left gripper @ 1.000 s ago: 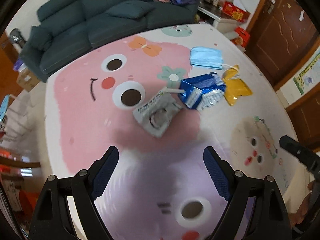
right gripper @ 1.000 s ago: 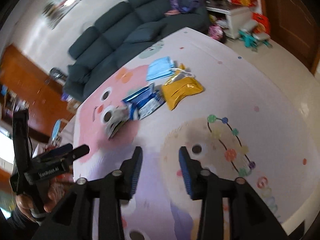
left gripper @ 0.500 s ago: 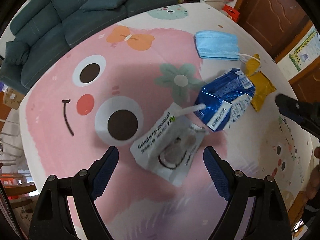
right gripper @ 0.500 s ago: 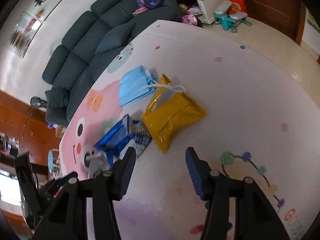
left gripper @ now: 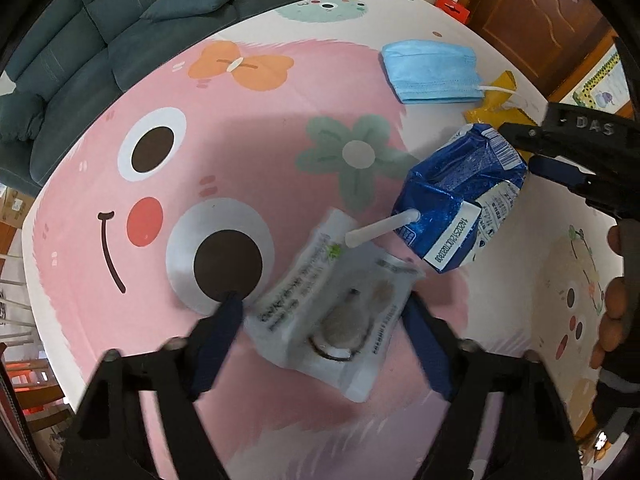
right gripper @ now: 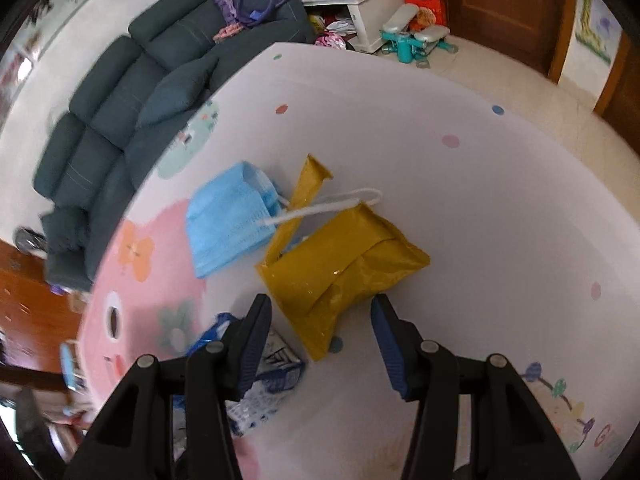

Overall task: Collect trash
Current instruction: 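Grasp the white snack packet with the left tool while the right tool grasps the yellow bag, then carry the white packet and yellow bag over the bin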

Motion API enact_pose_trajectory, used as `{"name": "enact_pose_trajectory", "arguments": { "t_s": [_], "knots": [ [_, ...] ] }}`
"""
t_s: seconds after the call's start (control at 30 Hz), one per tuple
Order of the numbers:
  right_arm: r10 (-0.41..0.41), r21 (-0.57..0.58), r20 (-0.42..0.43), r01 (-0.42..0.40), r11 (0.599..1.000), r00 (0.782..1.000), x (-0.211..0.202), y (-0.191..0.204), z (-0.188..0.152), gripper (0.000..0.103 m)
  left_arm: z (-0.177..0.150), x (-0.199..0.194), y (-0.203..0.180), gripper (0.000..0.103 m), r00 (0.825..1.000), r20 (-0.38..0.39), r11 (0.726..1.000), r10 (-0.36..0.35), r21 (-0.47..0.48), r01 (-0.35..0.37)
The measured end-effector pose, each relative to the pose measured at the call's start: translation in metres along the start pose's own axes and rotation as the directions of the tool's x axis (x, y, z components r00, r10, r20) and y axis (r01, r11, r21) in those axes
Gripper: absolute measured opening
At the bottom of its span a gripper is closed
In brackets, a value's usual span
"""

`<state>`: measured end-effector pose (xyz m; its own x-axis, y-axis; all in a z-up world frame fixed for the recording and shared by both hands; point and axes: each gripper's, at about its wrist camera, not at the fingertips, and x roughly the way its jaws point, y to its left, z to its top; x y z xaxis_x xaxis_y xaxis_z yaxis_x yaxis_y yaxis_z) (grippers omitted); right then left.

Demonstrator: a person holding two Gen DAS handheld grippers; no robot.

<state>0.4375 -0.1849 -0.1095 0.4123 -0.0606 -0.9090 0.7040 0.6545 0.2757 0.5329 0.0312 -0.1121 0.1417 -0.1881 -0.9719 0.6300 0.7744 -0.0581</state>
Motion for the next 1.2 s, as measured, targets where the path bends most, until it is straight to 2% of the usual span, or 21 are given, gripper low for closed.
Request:
{"name": "enact_pose_trajectory", "arguments": {
  "t_s": [0.03,0.1,0.17,0.2,0.27,0.3,0.37,0.63,0.8,0.97,1.2],
  "knots": [
    [-0.018,-0.019,0.017,0.018,1.000,1.000,0.000,0.003,0.000,0.051,-0.001,0.000,0.000,0.068,1.000,0.001,1.000,0.004,-0.002,-0.004],
    [-0.037,-0.040,0.017,0.037,0.998,0.999,-0.001,0.004,-0.001,0.039,-0.003,-0.001,-0.001,0.062,1.000,0.010,1.000,0.004,-0.006,-0.004],
    [-0.048,-0.058,0.021,0.049,0.997,0.999,-0.001,0.000,-0.002,0.018,-0.006,-0.003,-0.001,0.051,1.000,0.011,1.000,-0.004,-0.015,0.004],
    [-0.045,-0.063,0.018,0.046,0.997,0.999,-0.002,-0.004,-0.002,0.014,-0.007,-0.005,0.000,0.048,1.000,0.013,1.000,0.000,-0.017,0.000],
    [-0.019,-0.067,0.006,0.019,0.998,1.000,-0.003,-0.011,-0.002,0.010,-0.010,-0.006,0.000,0.034,1.000,0.014,1.000,0.010,-0.018,-0.010],
    [-0.003,-0.069,-0.004,0.002,0.998,1.000,-0.005,-0.016,-0.003,0.010,-0.012,-0.006,0.000,0.031,1.000,0.010,1.000,0.011,-0.021,-0.011],
    [0.015,-0.078,-0.018,-0.017,0.997,1.000,-0.007,-0.024,-0.005,0.009,-0.018,-0.010,-0.004,0.015,1.000,-0.004,0.999,-0.010,-0.037,0.010],
    [0.110,-0.093,-0.124,-0.122,0.988,0.986,-0.029,-0.064,-0.035,0.009,-0.048,-0.015,-0.005,0.012,0.995,-0.063,0.991,-0.081,-0.115,0.073],
    [0.201,-0.122,-0.276,-0.242,0.963,0.940,-0.041,-0.078,-0.059,0.009,-0.073,-0.023,-0.011,0.012,0.989,-0.085,0.981,-0.123,-0.160,0.108],
    [0.205,-0.218,-0.364,-0.298,0.929,0.908,-0.055,-0.072,-0.082,0.009,-0.096,-0.032,-0.024,0.012,0.982,-0.094,0.973,-0.161,-0.180,0.142],
    [0.179,-0.322,-0.504,-0.376,0.869,0.845,-0.068,-0.066,-0.134,0.009,-0.119,-0.049,-0.054,0.012,0.977,-0.093,0.967,-0.193,-0.189,0.173]
  ]
}}
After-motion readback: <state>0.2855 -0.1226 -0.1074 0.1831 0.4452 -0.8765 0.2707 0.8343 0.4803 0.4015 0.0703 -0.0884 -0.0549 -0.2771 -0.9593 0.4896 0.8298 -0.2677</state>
